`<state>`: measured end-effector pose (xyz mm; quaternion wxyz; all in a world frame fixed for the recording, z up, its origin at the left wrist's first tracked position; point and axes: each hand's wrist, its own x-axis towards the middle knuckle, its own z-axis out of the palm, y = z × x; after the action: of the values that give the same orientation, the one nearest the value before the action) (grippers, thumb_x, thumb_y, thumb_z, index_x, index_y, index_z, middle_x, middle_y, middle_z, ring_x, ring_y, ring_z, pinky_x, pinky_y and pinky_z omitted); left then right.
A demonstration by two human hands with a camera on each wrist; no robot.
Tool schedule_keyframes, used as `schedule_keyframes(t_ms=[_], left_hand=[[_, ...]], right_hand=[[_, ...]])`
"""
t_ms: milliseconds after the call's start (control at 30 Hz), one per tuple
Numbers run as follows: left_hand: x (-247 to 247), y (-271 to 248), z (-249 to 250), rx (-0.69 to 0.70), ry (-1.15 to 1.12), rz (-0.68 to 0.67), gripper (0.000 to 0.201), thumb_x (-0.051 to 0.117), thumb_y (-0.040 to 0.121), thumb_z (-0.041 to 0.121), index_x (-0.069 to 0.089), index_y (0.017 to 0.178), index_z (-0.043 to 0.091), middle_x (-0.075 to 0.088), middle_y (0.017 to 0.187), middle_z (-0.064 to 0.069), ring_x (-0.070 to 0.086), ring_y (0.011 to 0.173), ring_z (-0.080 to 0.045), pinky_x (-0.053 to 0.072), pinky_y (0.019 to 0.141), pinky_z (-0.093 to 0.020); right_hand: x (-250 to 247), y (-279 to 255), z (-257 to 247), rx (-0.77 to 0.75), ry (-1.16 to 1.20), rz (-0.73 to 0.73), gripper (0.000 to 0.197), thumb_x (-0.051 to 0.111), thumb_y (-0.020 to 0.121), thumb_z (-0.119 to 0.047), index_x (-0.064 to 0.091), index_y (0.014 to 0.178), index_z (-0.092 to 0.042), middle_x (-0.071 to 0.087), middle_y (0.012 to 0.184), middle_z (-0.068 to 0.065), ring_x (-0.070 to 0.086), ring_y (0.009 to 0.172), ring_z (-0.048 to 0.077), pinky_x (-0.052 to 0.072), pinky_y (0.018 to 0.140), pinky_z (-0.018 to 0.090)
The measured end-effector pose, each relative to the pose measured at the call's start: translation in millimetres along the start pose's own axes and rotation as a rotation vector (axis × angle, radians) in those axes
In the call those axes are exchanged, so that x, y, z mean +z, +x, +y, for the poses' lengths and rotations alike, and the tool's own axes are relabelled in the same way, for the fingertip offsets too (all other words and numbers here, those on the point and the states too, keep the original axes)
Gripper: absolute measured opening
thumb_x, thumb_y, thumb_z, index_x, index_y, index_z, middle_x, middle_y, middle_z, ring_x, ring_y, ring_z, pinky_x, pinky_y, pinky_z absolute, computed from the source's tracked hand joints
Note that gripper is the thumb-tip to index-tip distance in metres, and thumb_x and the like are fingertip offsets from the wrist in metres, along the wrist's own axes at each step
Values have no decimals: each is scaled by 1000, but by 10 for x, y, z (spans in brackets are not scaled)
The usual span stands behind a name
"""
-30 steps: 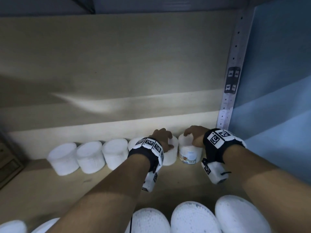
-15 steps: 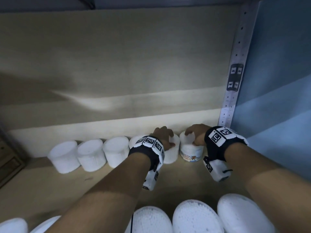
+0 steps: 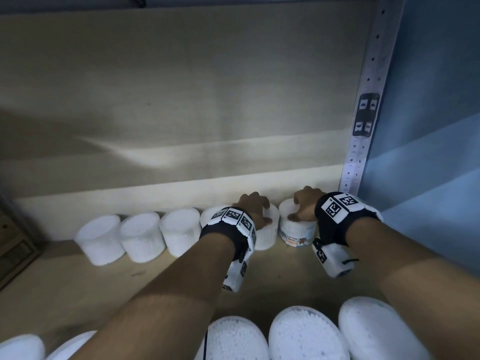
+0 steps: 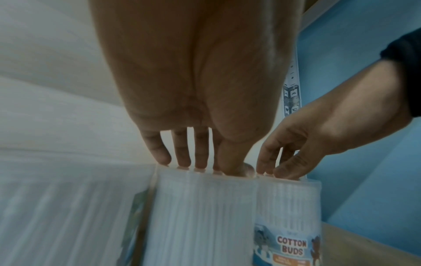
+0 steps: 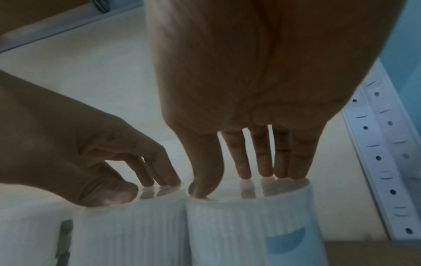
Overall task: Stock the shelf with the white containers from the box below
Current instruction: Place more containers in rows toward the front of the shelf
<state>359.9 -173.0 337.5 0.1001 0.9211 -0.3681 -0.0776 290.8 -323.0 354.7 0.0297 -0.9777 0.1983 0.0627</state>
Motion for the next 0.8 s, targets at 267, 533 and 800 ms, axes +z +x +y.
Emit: schedule_keyframes(t_ms=[267, 533, 800], left_hand=[[16, -1, 0, -6, -15, 3, 46, 60, 90, 33, 48, 133, 20, 43, 136, -6, 36, 131, -29, 36, 108, -47], [25, -4, 9, -14, -21, 12, 46, 60, 90, 33, 48, 133, 21, 43, 137, -5, 36, 131, -29, 35, 108, -48], [3, -2, 19, -12, 3, -7, 47, 59, 91, 34, 46, 135, 21, 42, 139, -4, 34, 133, -28, 36, 108, -46]], right_hand=[[-59, -23, 52, -62, 81, -49, 58, 69, 84, -26, 45, 136, -16, 46, 141, 6, 47, 127, 25, 41, 101, 32], [-44, -31, 59, -20, 32, -12, 62, 62, 86, -43, 47, 135, -8, 50, 136, 12, 52, 123, 29, 46, 100, 34], [-37, -21, 62, -57, 22, -20, 58, 63, 89, -31, 43, 140, -11, 46, 142, 9, 48, 128, 26, 40, 101, 31]])
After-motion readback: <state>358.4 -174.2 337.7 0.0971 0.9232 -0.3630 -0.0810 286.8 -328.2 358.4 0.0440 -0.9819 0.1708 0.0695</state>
